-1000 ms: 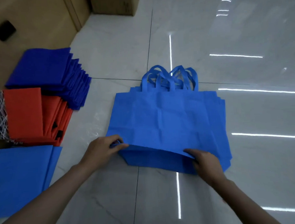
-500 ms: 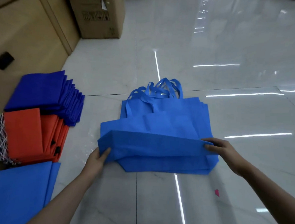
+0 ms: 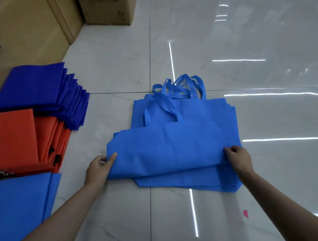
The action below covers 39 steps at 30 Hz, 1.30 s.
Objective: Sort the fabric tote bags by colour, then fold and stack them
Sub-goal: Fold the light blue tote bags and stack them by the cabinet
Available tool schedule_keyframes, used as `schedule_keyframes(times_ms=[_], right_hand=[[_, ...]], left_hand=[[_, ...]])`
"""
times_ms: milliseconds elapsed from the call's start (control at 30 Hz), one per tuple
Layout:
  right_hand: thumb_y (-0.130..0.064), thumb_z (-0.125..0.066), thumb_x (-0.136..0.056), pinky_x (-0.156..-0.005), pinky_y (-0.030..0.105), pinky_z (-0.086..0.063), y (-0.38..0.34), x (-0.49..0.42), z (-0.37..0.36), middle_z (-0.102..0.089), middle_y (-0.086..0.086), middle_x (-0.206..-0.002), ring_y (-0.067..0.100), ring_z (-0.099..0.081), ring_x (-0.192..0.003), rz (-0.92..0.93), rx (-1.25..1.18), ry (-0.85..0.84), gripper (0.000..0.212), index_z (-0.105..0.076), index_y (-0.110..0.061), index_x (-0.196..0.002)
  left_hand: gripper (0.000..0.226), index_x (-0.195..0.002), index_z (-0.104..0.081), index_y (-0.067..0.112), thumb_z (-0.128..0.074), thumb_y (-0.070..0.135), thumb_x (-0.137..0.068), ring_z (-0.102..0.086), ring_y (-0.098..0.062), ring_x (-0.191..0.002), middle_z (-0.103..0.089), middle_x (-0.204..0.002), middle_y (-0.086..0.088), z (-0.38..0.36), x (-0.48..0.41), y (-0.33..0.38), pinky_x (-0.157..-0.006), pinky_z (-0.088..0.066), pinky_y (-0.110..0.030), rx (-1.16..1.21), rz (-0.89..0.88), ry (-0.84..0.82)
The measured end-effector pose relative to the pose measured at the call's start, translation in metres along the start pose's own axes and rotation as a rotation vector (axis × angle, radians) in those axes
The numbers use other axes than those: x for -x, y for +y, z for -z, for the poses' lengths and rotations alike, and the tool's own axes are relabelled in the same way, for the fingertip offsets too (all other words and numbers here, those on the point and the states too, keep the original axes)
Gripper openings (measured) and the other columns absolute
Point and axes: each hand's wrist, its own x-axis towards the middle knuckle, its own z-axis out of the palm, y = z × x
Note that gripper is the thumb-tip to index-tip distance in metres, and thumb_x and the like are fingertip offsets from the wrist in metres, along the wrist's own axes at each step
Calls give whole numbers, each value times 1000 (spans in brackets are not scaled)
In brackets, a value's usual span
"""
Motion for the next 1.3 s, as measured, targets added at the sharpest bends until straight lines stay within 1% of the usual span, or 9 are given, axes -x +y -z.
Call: schedule_keyframes(times_ms=[200, 333, 467, 533, 633, 733, 867, 1167, 1300], right_hand=[[-17, -36, -85, -88, 49, -38, 1, 24, -34, -50, 30, -113, 45, -46, -108, -160, 252, 382, 38, -54, 9, -107], [-16, -43, -77, -93, 47, -33, -11, 42, -67, -51, 27, -123, 42, -48, -109, 467, 310, 507, 45, -49, 0, -119], [-26, -42, -91, -100, 45, -37, -61, 71, -130, -50, 17, -135, 33, -46, -120, 992, 383, 142, 39, -53, -11, -125], [-32, -37, -93, -101, 48, -41, -77, 82, -162, -50, 12, -139, 33, -50, -124, 1003, 470, -13, 43, -56, -15, -128], [-34, -34, -94, -97, 48, -47, -79, 81, -189, -51, 7, -139, 32, -52, -122, 952, 550, -175, 45, -57, -17, -129], [-35, -32, -95, -100, 46, -44, -67, 76, -194, -49, 4, -142, 29, -50, -126, 960, 571, -197, 46, -54, -19, -133], [-46, -29, -97, -111, 45, -24, -54, 61, -179, -36, -3, -151, 26, -34, -138, 1001, 641, -216, 50, -40, -30, -143], [-55, -9, -92, -115, 46, -6, 1, -19, -67, -18, -4, -158, 27, -12, -145, 565, 778, -30, 62, -21, -35, -149], [-50, -22, -91, -111, 52, -19, -21, -23, -77, -41, 12, -145, 37, -34, -133, 518, 659, 64, 63, -47, -13, -135]], left_hand=[[29, -87, -55, 17, -64, 45, -84, -63, -22, -81, -66, -84, -2, -8, -3, -10, -74, -51, -41, -83, -96, -45], [32, -88, -44, 17, -52, 48, -89, -55, -26, -65, -55, -67, -3, -19, 6, -2, -53, -34, -32, -437, -251, 132], [36, -104, -41, 13, -46, 46, -92, -57, -30, -65, -61, -75, -10, -32, 15, 5, -52, -38, -32, -671, -255, 191], [37, -115, -43, 7, -55, 32, -91, -61, -34, -76, -64, -90, -15, -37, 21, 6, -60, -44, -37, -703, -253, 271], [48, -125, -47, 0, -62, 2, -80, -55, -40, -109, -52, -125, -24, -52, 17, 0, -85, -47, -49, -759, -555, 319], [43, -136, -41, 5, -33, 25, -99, -45, -31, -128, -44, -142, -16, -69, 8, -8, -97, -42, -48, -740, -689, 142], [57, -142, -36, 7, -20, 39, -98, -35, -23, -136, -36, -148, -9, -77, 12, -22, -106, -32, -44, -822, -592, 82], [57, -145, -30, 8, -21, 37, -97, -27, -21, -140, -29, -152, -7, -80, 14, -23, -111, -23, -42, -787, -574, 87], [54, -132, -49, 1, -29, 33, -94, -48, -31, -125, -50, -137, -15, -75, 15, -16, -100, -37, -46, -769, -638, 120]])
